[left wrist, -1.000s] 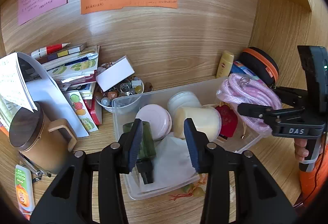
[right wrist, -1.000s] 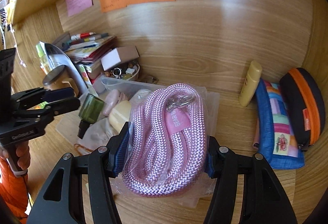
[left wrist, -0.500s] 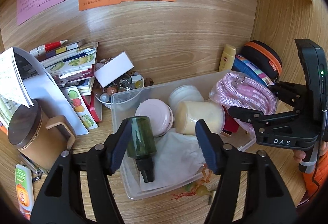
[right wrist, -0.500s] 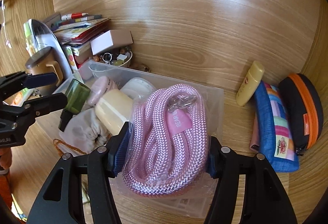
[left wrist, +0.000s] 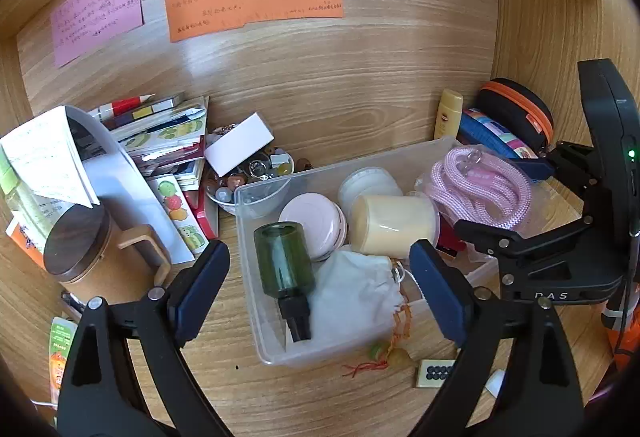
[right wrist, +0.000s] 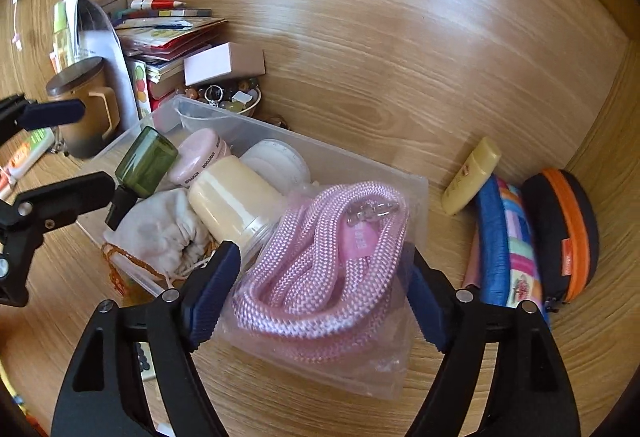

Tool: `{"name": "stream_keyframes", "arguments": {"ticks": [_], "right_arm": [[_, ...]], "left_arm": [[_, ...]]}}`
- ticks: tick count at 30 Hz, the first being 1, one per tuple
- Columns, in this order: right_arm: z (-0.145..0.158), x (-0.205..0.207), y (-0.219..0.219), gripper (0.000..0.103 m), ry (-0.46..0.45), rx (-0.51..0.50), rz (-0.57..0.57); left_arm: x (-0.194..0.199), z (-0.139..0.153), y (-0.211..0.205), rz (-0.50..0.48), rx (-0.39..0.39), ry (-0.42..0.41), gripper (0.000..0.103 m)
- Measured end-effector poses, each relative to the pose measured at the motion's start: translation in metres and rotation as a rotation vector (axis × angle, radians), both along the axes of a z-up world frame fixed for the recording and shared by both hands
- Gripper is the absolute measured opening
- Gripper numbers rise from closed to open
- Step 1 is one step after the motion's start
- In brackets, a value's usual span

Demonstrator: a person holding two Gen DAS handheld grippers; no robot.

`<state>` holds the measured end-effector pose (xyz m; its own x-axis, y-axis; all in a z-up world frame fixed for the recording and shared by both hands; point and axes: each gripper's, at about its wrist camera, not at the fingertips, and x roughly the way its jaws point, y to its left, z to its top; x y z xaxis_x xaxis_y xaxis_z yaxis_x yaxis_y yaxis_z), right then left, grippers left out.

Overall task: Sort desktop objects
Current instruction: 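Open both grippers to drop the bottle and rope bag into the bin, then grasp the light-blue tube with the right gripper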

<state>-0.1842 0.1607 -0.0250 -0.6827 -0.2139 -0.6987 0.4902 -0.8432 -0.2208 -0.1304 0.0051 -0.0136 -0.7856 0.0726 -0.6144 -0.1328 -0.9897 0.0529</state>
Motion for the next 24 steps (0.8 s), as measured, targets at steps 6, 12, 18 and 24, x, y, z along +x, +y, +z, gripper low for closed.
{"name": "stream_keyframes", "arguments": {"ticks": [6, 12, 18, 24], "right_arm": [[0.012, 0.016, 0.002, 0.086, 0.060, -0.001, -0.003], [0.025, 0.041, 0.004, 0.091, 0.125, 0.003, 0.012], [0.029, 0.065, 0.011, 0.091, 0.131, -0.023, 0.036], [0.020, 0.084, 0.019, 0.091, 0.103, -0.045, 0.051]], "left_arm": [[0.011, 0.004, -0.001, 0.011, 0.000, 0.009, 0.094], [0.026, 0.009, 0.001, 0.022, 0.001, 0.019, 0.096], [0.048, 0.014, 0.006, 0.025, -0.012, 0.044, 0.096], [0.067, 0.009, 0.008, 0.037, -0.018, 0.040, 0.099]]}}
